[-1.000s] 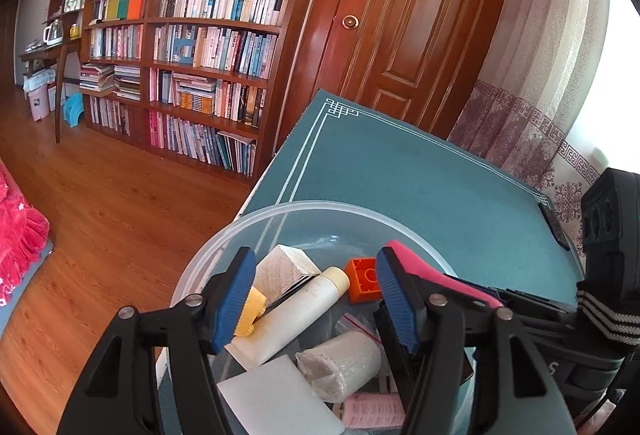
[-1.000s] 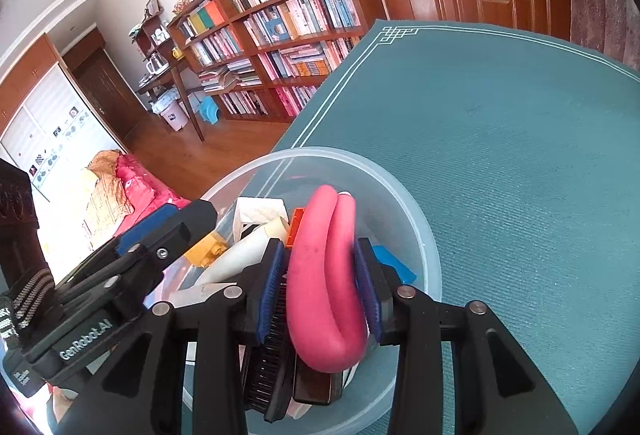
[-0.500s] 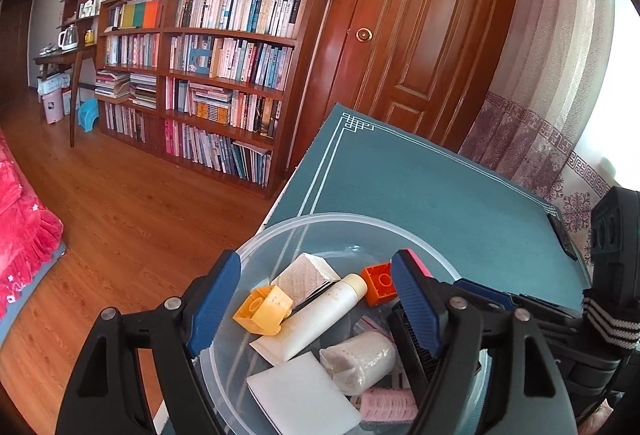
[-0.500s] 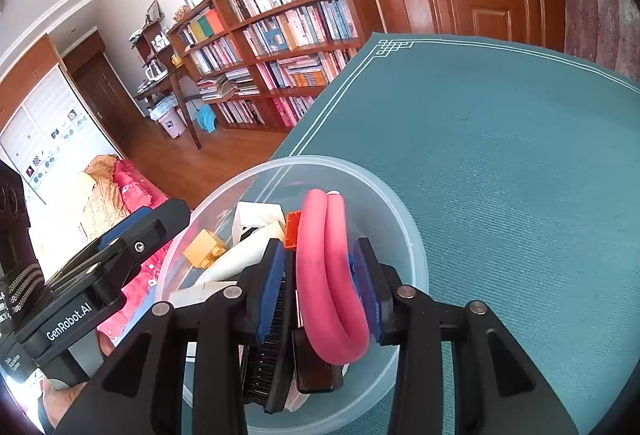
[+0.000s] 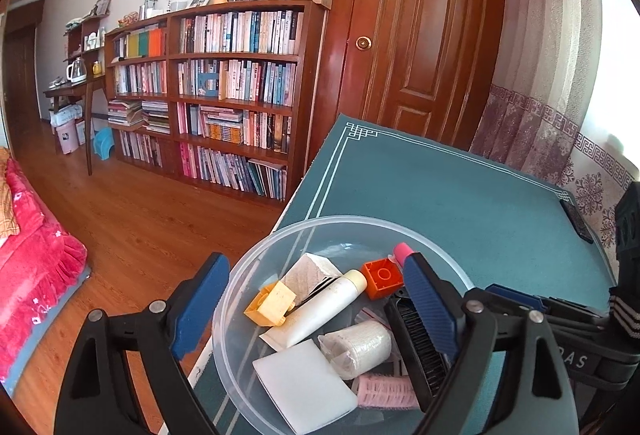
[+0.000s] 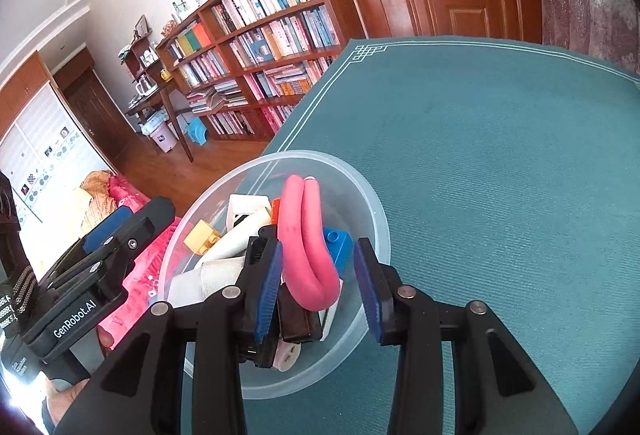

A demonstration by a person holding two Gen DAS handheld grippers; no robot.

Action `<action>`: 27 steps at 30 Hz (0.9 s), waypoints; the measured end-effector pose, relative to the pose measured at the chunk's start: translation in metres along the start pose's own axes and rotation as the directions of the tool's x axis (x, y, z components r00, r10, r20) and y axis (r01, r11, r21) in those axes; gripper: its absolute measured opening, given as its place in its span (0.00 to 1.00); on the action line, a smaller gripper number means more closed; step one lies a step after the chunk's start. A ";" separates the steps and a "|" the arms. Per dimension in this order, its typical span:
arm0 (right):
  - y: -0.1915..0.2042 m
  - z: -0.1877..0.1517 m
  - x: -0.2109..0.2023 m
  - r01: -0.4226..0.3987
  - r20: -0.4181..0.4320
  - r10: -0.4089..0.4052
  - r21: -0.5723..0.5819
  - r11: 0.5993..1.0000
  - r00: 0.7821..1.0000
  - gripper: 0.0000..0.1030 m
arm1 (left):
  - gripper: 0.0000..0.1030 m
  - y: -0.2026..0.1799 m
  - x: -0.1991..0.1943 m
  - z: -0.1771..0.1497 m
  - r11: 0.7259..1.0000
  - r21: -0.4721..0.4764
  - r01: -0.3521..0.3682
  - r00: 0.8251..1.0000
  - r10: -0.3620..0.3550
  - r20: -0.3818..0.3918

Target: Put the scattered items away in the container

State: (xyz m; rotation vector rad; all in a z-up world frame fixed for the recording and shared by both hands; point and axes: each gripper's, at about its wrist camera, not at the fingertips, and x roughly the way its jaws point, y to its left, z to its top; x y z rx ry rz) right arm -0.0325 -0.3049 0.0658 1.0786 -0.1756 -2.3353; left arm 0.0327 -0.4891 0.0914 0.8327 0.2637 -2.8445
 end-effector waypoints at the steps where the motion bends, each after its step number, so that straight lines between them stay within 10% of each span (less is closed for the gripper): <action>1: 0.001 -0.001 -0.004 0.009 0.011 -0.009 -0.007 1.000 1.000 0.39 | 0.89 -0.002 -0.002 0.000 1.000 0.008 -0.007 1.000 0.007 0.005; 16: 0.034 -0.016 -0.062 0.128 0.197 -0.105 -0.105 0.986 0.975 0.81 | 1.00 -0.015 -0.039 0.001 0.990 0.080 -0.116 0.988 0.107 0.114; 27: 0.033 -0.029 -0.081 0.189 0.219 -0.170 -0.069 0.980 0.961 0.83 | 1.00 -0.030 -0.057 -0.011 0.953 0.163 -0.254 0.962 0.231 0.147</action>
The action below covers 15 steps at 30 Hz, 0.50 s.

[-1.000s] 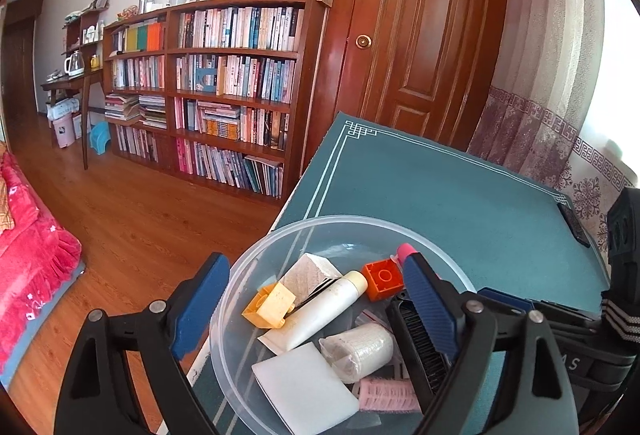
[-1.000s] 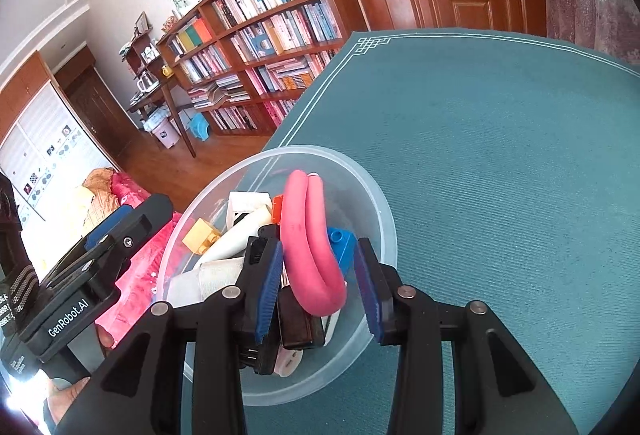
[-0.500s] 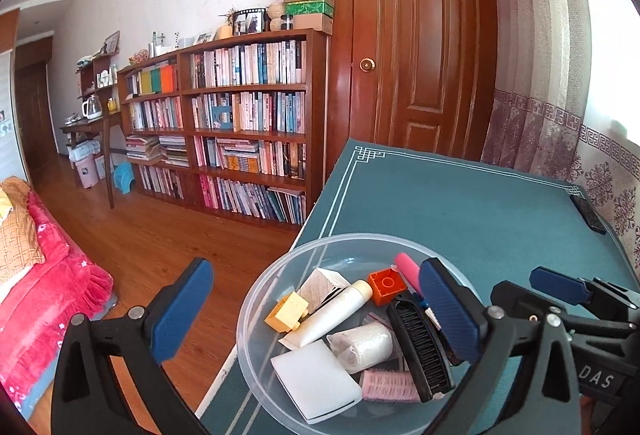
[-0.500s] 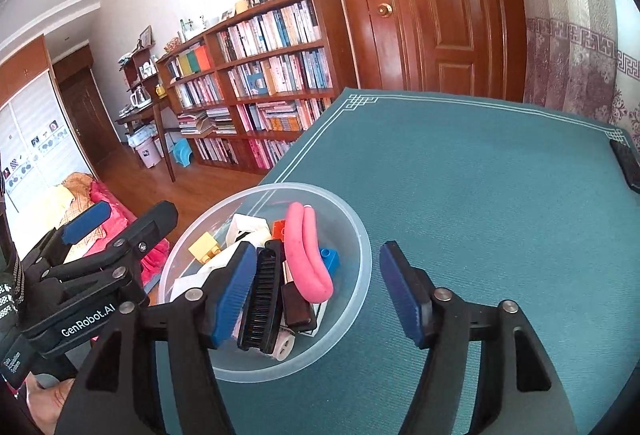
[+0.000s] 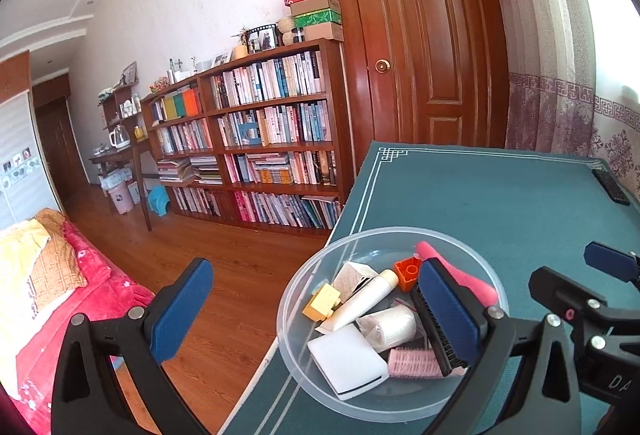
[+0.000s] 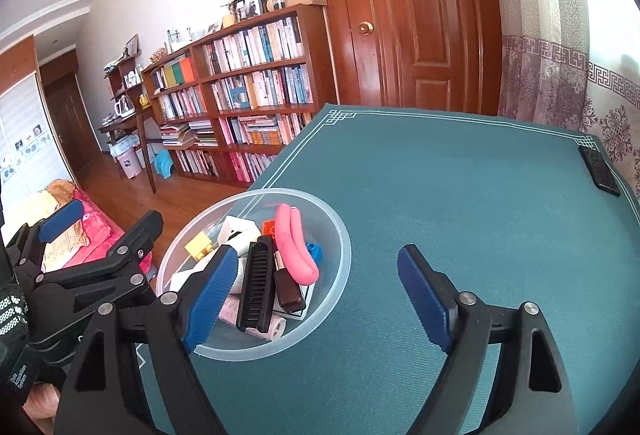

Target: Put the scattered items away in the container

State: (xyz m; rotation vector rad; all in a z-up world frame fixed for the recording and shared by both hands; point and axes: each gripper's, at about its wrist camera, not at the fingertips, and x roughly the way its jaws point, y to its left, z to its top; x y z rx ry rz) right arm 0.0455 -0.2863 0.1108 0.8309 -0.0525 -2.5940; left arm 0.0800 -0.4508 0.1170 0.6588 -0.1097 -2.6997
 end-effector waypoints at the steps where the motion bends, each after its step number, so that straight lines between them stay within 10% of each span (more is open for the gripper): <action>1: -0.001 -0.001 -0.001 0.002 0.000 -0.002 0.003 1.000 1.000 0.83 | 1.00 -0.002 -0.003 -0.001 1.000 0.012 -0.016 1.000 0.016 0.005; 15: 0.005 -0.014 -0.020 0.046 0.031 -0.046 -0.015 0.999 0.998 0.83 | 1.00 -0.001 -0.015 -0.013 1.000 0.022 -0.008 0.998 0.010 -0.064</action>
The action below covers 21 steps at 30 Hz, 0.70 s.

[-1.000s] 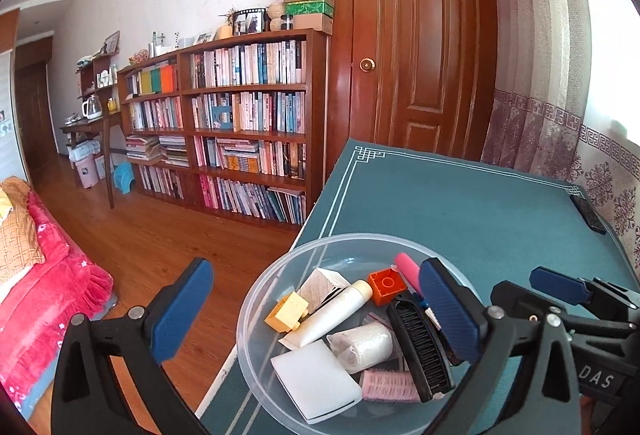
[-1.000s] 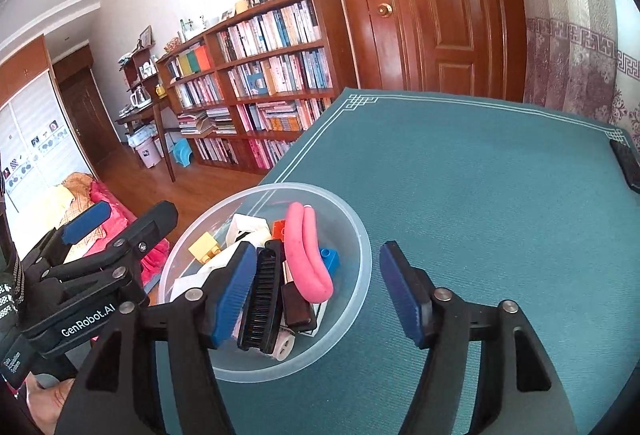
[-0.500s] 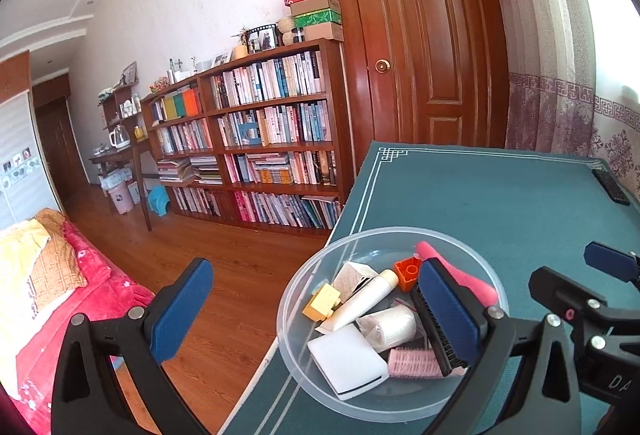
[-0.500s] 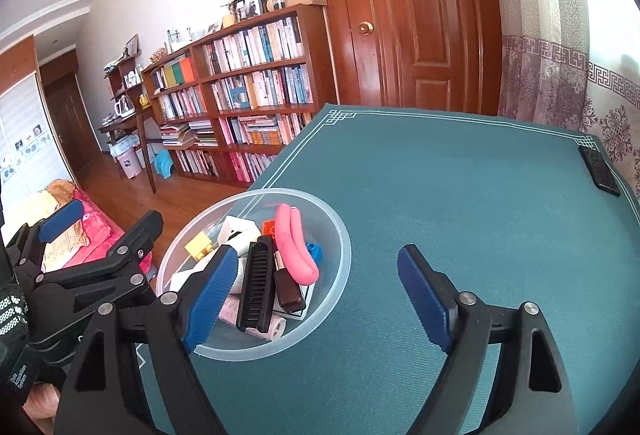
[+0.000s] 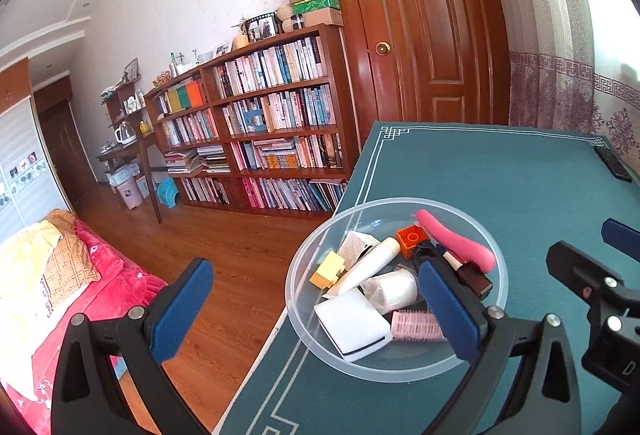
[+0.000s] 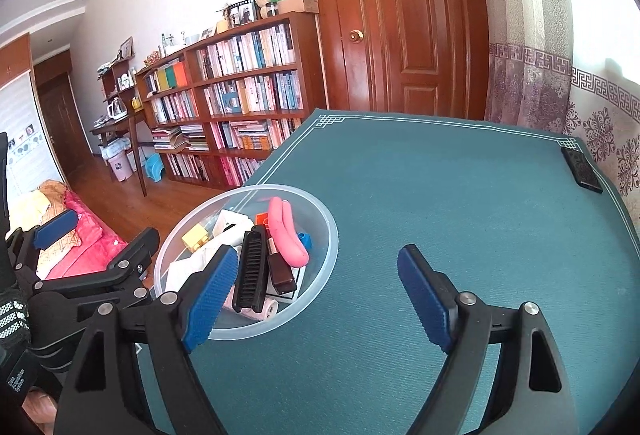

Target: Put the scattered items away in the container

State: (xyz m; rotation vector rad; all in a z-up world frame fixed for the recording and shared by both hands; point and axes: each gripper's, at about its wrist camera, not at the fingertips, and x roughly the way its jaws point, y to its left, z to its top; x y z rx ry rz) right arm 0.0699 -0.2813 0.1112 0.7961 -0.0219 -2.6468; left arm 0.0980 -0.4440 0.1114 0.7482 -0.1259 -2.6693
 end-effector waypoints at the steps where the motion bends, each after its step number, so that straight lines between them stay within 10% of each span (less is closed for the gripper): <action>1: 0.001 0.000 -0.001 0.005 0.005 -0.005 -0.004 1.000 1.000 0.83 | 1.00 0.001 -0.001 0.000 1.000 -0.004 0.001 1.000 -0.001 -0.005; 21: 0.002 -0.011 0.010 0.000 -0.052 0.000 -0.017 1.000 0.999 0.83 | 1.00 0.005 0.010 -0.012 0.997 -0.039 0.066 0.992 -0.069 -0.104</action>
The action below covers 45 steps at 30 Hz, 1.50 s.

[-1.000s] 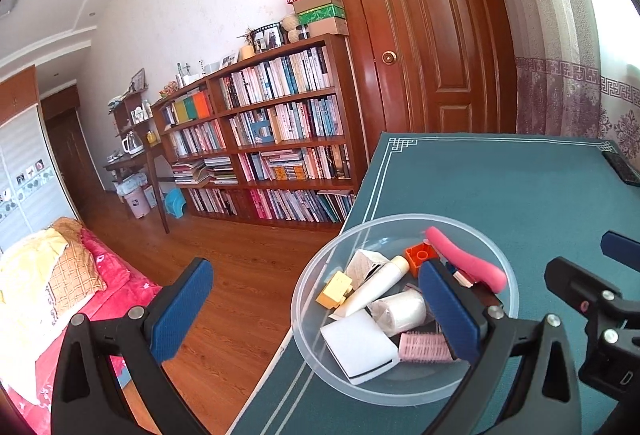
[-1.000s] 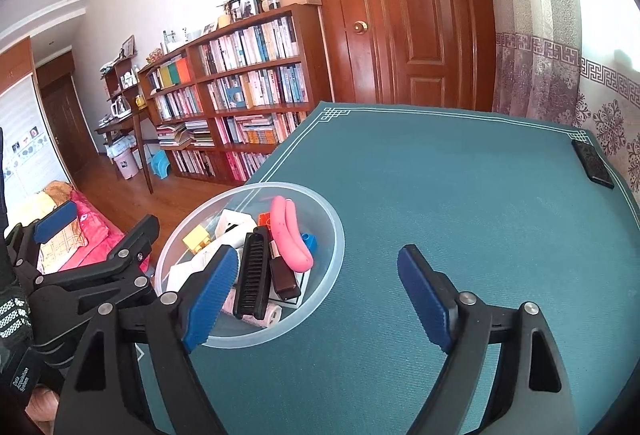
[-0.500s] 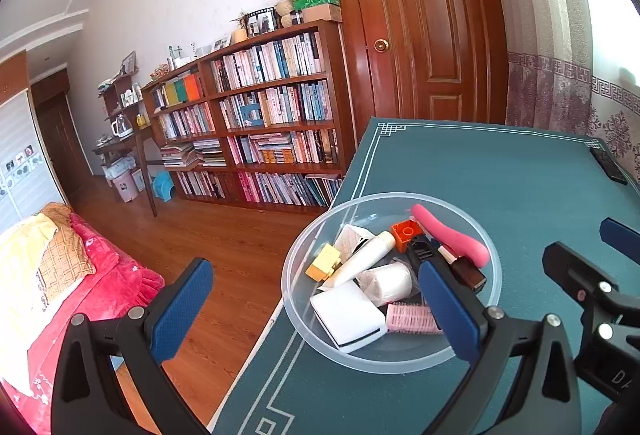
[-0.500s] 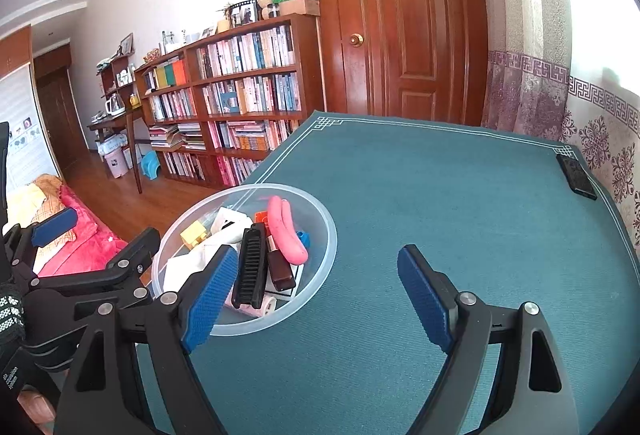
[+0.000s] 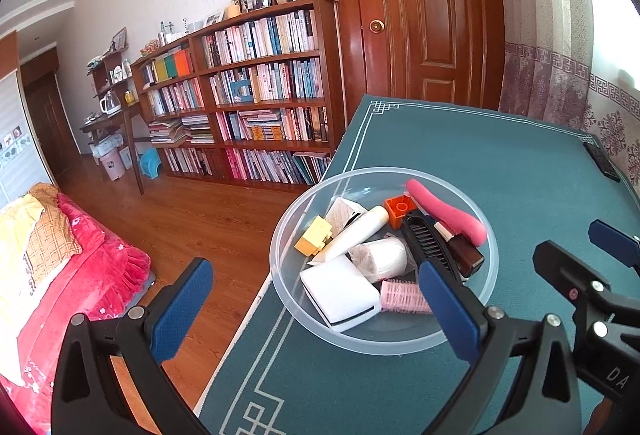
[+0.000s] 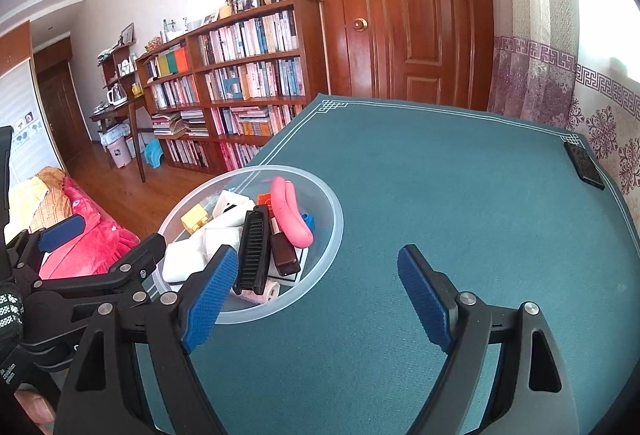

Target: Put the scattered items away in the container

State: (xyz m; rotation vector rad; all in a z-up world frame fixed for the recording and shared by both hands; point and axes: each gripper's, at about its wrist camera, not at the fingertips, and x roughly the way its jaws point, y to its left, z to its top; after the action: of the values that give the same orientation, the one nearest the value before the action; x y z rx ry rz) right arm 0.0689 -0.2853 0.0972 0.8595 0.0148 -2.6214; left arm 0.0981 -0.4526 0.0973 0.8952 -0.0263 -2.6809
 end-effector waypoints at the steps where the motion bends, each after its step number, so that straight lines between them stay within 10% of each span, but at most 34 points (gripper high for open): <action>1: 0.000 -0.001 0.001 0.000 -0.004 0.000 0.002 1.000 1.000 0.83 | 1.00 0.000 0.002 -0.001 1.000 0.003 -0.002 1.000 0.002 -0.008; 32: -0.002 -0.010 0.022 -0.005 -0.071 0.005 -0.002 1.000 0.997 0.83 | 1.00 0.013 0.039 -0.015 0.993 -0.077 0.085 0.979 -0.097 -0.179; 41: 0.007 0.000 -0.006 0.105 0.141 -0.101 -0.023 0.994 0.985 0.83 | 1.00 0.021 0.028 -0.013 0.999 -0.033 0.020 0.992 -0.024 -0.124; 45: 0.008 0.008 -0.019 0.124 0.242 -0.119 -0.006 0.992 0.963 1.00 | 1.00 0.027 0.027 -0.014 1.000 -0.023 -0.005 0.994 0.003 -0.113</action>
State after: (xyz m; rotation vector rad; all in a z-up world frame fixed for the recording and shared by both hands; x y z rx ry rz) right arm 0.0809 -0.2871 0.1153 0.5430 0.0317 -2.8183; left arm 0.0939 -0.4850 0.0731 1.0373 0.0283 -2.6165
